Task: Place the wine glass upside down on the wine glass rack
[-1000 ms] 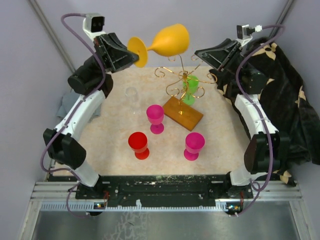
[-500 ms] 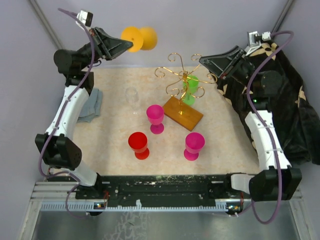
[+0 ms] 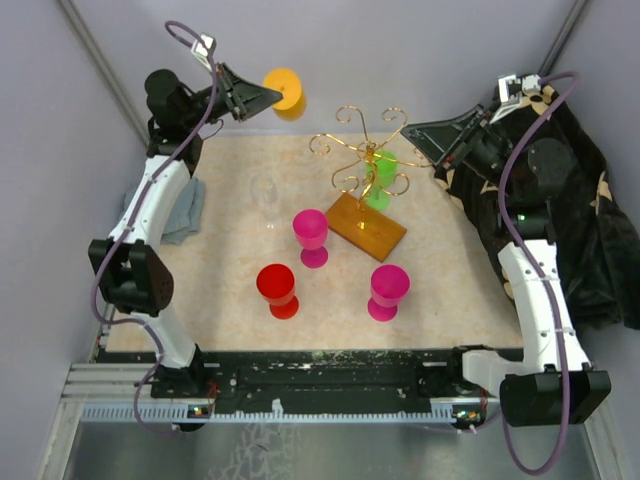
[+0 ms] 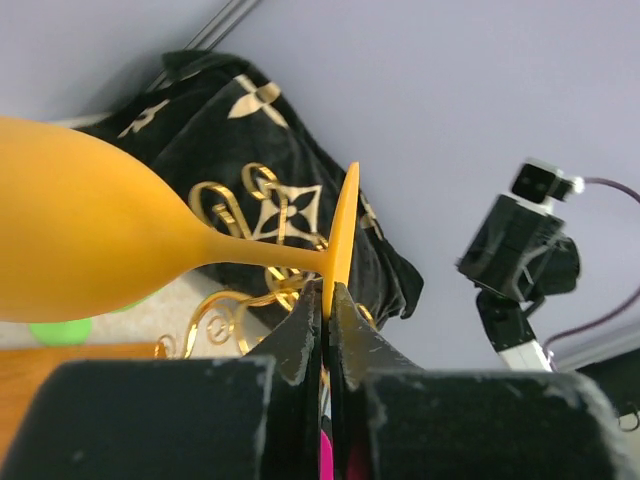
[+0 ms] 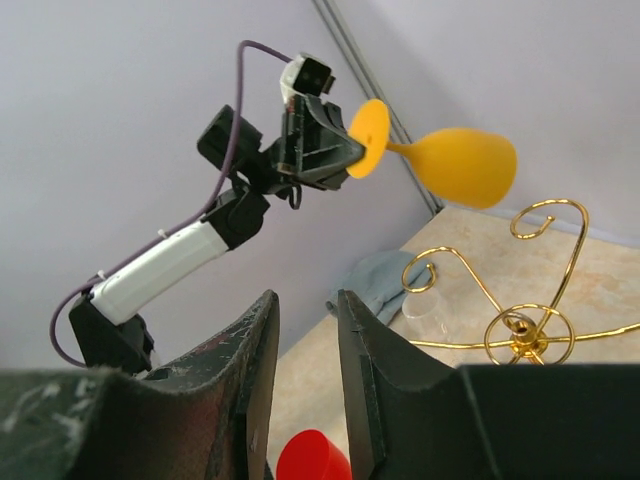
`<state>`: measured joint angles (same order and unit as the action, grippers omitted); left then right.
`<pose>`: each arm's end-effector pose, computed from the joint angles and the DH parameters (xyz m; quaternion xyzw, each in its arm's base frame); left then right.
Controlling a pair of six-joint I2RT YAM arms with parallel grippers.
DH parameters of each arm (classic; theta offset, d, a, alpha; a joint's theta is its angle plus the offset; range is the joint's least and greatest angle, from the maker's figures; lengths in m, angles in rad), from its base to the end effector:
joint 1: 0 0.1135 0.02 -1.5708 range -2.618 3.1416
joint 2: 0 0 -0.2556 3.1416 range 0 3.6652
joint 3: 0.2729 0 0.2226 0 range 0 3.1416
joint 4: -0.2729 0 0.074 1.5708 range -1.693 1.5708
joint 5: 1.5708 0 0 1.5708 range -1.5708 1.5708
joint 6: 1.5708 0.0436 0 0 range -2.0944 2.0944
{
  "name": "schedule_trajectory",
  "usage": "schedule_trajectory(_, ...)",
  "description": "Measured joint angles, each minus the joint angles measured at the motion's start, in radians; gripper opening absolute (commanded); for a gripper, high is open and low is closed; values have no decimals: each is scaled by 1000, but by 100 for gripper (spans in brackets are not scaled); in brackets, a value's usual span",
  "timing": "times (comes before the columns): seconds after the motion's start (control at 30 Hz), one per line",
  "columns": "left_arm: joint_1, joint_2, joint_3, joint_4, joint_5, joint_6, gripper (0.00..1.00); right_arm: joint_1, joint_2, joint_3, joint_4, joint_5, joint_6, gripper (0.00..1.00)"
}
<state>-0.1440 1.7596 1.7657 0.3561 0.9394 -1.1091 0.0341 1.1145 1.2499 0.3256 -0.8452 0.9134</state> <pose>0.3663 -0.0887 0.4612 0.0948 0.6216 -0.6386 0.4436 0.2026 0.0395 0.4771 -0.1109 0.5832 0.5459 0.5912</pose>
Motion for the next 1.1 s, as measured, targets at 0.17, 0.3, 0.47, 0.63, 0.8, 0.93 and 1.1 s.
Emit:
schedule_trajectory(0.17,-3,74,0,-79,-28,23,0,0,-13,-7,-39,14,-30,30)
schedule_trajectory(0.3,-12,98,6,-111,-40,33,0,0,-20,-19,-59,19,-42,30)
schedule_trajectory(0.47,-47,128,41,-126,-42,38,0,0,-22,-29,-81,24,-51,29)
schedule_trajectory(0.63,-89,156,73,-141,-42,45,0,0,-28,-34,-99,30,-60,29)
schedule_trajectory(0.8,-117,167,73,-173,-43,62,0,0,-36,-34,-110,32,-67,29)
schedule_trajectory(0.93,-137,171,73,-185,-46,74,0,0,-40,-43,-110,36,-68,29)
schedule_trajectory(1.1,-161,183,81,-196,-48,79,0,0,-41,-48,-112,39,-68,29)
